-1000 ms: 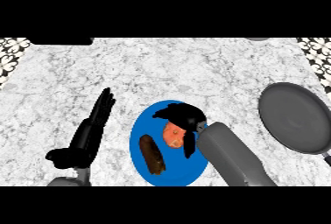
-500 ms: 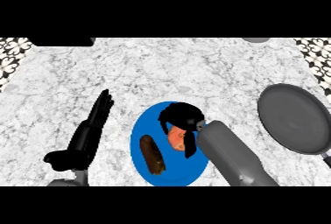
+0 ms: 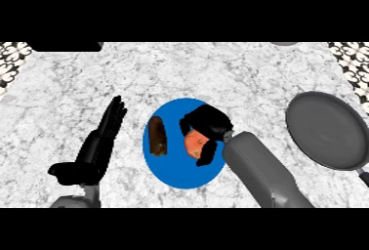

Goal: Pick the squash from the plate and place it in the pan

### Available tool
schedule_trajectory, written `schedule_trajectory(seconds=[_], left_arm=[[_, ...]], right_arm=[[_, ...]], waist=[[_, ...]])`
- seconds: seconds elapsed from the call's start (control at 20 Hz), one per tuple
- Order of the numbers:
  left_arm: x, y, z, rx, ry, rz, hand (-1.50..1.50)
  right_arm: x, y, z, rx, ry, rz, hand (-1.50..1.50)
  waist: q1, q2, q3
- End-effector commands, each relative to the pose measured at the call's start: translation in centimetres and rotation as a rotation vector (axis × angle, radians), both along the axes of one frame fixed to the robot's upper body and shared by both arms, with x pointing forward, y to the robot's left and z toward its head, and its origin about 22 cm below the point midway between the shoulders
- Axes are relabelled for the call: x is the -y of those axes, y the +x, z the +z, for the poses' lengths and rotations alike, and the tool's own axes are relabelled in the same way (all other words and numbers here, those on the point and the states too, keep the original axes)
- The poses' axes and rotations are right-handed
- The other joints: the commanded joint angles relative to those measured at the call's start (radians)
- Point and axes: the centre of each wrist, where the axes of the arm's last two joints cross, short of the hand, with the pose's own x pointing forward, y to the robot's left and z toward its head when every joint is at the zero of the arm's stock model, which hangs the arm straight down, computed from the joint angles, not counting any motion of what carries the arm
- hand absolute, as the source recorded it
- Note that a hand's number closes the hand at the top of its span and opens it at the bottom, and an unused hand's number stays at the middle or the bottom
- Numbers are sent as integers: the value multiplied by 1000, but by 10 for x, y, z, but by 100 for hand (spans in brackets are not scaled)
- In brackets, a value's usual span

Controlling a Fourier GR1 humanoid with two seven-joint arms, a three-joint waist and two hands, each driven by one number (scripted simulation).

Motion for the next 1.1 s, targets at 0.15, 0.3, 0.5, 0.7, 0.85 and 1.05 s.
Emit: schedule_trajectory(seconds=[0.15,0.3,0.5,0.7,0.85,1.05], left_arm=[[-24,-11,-10,-24,5,97,0],[-22,-18,-19,-53,4,103,0],[-30,-21,-20,-49,18,108,0],[-11,-19,-11,-20,-1,75,0],[-8,-13,-7,-8,11,46,0],[8,-3,2,-27,-2,17,0]], right_arm=[[59,-28,-24,61,28,-515,150],[62,-36,-9,190,66,-678,150],[62,-64,21,321,211,-761,150],[61,-103,54,353,322,-872,150],[93,-126,83,356,382,-968,150],[116,-156,90,333,443,-1068,150]], waist=[[-91,-24,-1],[-101,-28,-2],[-100,-27,-1],[-72,-16,0],[-57,-7,1],[-24,3,2]])
